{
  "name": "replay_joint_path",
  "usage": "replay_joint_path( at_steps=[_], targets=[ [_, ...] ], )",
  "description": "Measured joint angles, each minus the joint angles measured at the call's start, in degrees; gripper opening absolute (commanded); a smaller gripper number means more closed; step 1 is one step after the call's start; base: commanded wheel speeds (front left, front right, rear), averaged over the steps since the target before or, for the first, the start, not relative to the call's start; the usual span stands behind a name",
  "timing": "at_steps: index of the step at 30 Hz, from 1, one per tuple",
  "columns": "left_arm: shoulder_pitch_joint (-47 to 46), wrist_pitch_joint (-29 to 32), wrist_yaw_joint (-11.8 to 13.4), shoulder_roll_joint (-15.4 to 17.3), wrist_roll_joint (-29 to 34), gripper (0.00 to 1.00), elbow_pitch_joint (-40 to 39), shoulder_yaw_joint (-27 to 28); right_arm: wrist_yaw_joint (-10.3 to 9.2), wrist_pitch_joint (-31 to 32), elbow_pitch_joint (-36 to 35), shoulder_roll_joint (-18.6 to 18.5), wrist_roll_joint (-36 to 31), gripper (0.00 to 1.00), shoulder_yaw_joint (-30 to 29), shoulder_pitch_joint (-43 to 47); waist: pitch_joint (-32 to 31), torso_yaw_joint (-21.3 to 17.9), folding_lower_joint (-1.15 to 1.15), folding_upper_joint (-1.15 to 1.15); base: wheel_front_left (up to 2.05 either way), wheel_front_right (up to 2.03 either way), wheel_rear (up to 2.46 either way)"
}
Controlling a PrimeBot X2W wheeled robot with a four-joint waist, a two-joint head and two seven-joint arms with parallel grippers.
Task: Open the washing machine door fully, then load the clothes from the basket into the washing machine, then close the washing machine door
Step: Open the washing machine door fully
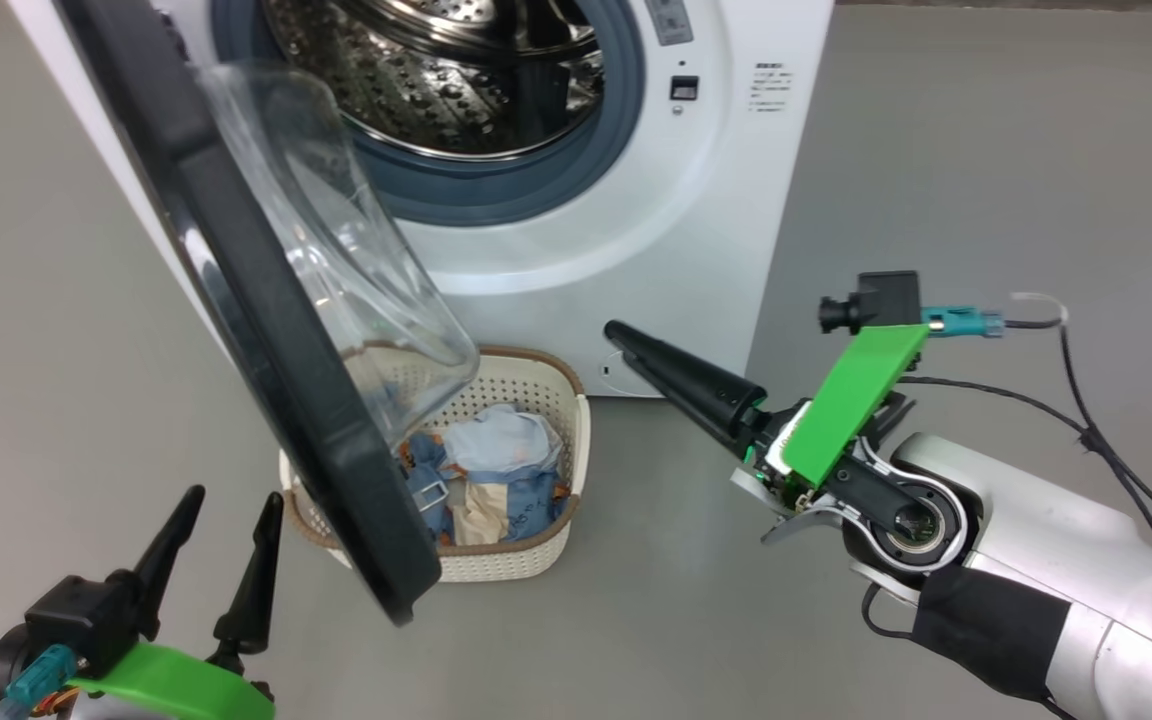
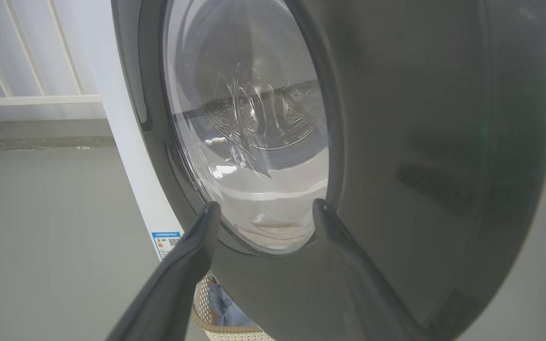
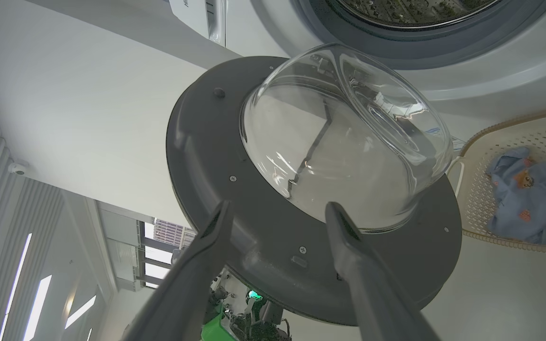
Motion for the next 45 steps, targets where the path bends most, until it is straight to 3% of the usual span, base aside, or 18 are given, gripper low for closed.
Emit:
replay_joint_path(
  at_steps=[6, 12, 17, 18, 25, 37, 45],
  targets=[
    [0.0, 0.0, 0.0, -0.2, 0.0, 1.00, -0.1, 0.5, 0.00, -7.1, 0.1, -1.6, -3.7, 1.00, 1.6, 0.0, -0.2, -1.2, 0.00, 0.00, 0.00, 0.00, 0.00],
    [0.4, 0.0, 0.0, -0.5, 0.3, 1.00, -0.3, 1.0, 0.00, -10.0, 5.0, -2.3, -11.2, 1.00, 1.8, 0.0, -0.4, -2.0, 0.00, 0.00, 0.00, 0.00, 0.00],
    [1.5, 0.0, 0.0, -0.6, 0.4, 1.00, -0.4, 2.1, 0.00, -10.1, 13.3, 0.0, -22.6, 1.00, -9.6, 1.7, -0.7, -2.9, 0.00, 0.00, 0.00, 0.00, 0.00],
    [1.5, 0.0, 0.0, -0.6, 0.4, 1.00, -0.4, 2.1, 0.00, -10.1, 13.3, 0.0, -22.6, 1.00, -9.6, 1.7, -0.7, -2.9, 0.00, 0.00, 0.00, 0.00, 0.00],
    [2.7, 0.0, 0.0, -0.7, 0.6, 1.00, -0.7, 3.0, 0.00, -10.1, 17.9, 6.3, -42.1, 1.00, -23.7, 10.4, -1.3, -4.1, 0.00, 0.00, 0.00, 0.00, 0.00],
    [3.9, 0.0, 0.0, -1.4, 1.0, 1.00, -1.0, 4.0, 0.00, -10.1, 14.1, 13.5, -70.3, 1.00, -42.8, 24.9, -1.8, -5.6, 0.00, 0.00, 0.00, 0.00, 0.00],
    [4.8, 0.0, 0.0, -1.8, 1.0, 1.00, -1.1, 4.4, 0.00, -10.0, 10.4, 16.6, -78.4, 1.00, -50.1, 32.5, -2.3, -6.4, 0.00, 0.00, 0.00, 0.00, 0.00]
  ],
)
